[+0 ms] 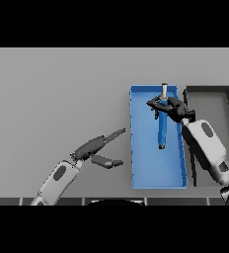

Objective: Pick up the blue pipe and place it into the blue bin.

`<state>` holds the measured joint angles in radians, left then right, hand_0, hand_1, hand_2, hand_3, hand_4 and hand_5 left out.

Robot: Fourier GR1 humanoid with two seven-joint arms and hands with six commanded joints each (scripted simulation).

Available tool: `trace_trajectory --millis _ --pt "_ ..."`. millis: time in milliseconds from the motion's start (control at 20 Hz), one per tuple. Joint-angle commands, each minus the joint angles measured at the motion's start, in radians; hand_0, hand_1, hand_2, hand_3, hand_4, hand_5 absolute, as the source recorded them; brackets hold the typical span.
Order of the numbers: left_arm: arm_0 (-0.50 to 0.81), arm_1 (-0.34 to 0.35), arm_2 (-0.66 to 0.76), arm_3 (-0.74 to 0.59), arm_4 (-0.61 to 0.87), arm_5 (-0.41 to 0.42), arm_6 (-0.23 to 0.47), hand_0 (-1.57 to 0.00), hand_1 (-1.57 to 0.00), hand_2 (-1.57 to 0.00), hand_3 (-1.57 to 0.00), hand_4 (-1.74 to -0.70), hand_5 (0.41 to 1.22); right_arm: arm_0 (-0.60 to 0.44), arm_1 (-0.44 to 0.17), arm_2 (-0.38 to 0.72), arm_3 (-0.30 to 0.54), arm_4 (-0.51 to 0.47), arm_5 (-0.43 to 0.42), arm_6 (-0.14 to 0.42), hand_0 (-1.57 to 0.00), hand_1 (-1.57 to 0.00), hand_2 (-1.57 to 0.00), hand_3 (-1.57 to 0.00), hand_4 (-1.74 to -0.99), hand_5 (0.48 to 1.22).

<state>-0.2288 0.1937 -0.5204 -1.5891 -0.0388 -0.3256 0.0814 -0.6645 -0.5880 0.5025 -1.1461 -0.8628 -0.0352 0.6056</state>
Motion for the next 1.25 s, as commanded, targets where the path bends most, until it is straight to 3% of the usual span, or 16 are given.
trace_trajectory --millis 0,100,150,250,400,500,700,800,900,1200 --pt "-0.003 -0.003 -0.002 0.007 -0.001 -0.002 -0.007 0.0 0.0 0.0 0.0 -0.89 0.453 -0.027 -0.022 0.074 0.019 -0.06 -0.031 0.004 -0.84 -0.75 -0.71 -0.57 -1.392 1.176" --pt "-0.01 -0.005 0.004 0.008 0.002 0.0 0.006 0.0 0.0 0.0 0.0 -0.89 0.453 -0.074 -0.075 0.184 0.016 -0.149 -0.02 0.004 -0.53 -0.48 -0.46 -0.37 -1.285 1.141" --pt "-0.011 -0.007 0.004 -0.001 0.006 0.003 0.015 0.0 0.0 0.0 0.0 -0.89 0.453 -0.089 -0.093 0.227 0.009 -0.156 -0.014 0.004 -0.43 -0.38 -0.36 -0.29 -1.242 1.081" --pt "-0.009 0.001 0.006 0.002 0.007 -0.003 0.001 0.0 0.0 0.0 0.0 -0.89 0.454 -0.099 -0.121 0.276 0.007 -0.086 0.006 -0.001 -0.27 -0.24 -0.23 -0.19 -1.179 0.975" --pt "-0.017 -0.011 0.006 0.008 0.003 0.006 0.006 0.0 0.0 0.0 0.0 -0.9 0.45 -0.108 -0.114 0.327 0.015 -0.001 0.026 -0.034 -0.14 -0.12 -0.12 -0.1 -1.131 0.857" --pt "-0.008 -0.01 0.002 0.003 0.007 0.002 0.009 0.0 0.0 0.0 0.0 -0.9 0.453 -0.114 -0.113 0.336 0.039 0.028 0.033 -0.063 -0.09 -0.08 -0.08 -0.06 -1.126 0.794" --pt "-0.001 -0.014 -0.001 0.019 -0.003 0.006 0.002 0.0 0.0 0.0 0.0 -0.91 0.459 -0.113 -0.103 0.343 0.051 0.052 -0.008 -0.068 -0.04 -0.03 -0.03 -0.02 -1.122 0.705" --pt "-0.002 -0.02 -0.004 0.021 -0.009 0.011 -0.014 0.0 0.0 0.0 0.0 -0.92 0.462 -0.112 -0.104 0.328 0.055 0.038 0.001 -0.093 -0.02 -0.02 -0.02 -0.02 -1.119 0.695" --pt "-0.005 -0.028 -0.004 0.01 -0.002 0.015 0.002 0.0 0.0 0.0 0.0 -0.92 0.465 -0.116 -0.099 0.333 0.056 0.037 0.005 -0.074 -0.01 -0.01 -0.01 -0.01 -1.127 0.68" --pt "-0.032 -0.025 0.015 0.049 0.01 0.001 0.004 0.0 0.0 0.0 0.0 -0.92 0.468 -0.11 -0.103 0.324 0.059 0.022 0.035 -0.099 -0.01 -0.01 -0.01 -0.01 -1.129 0.677"
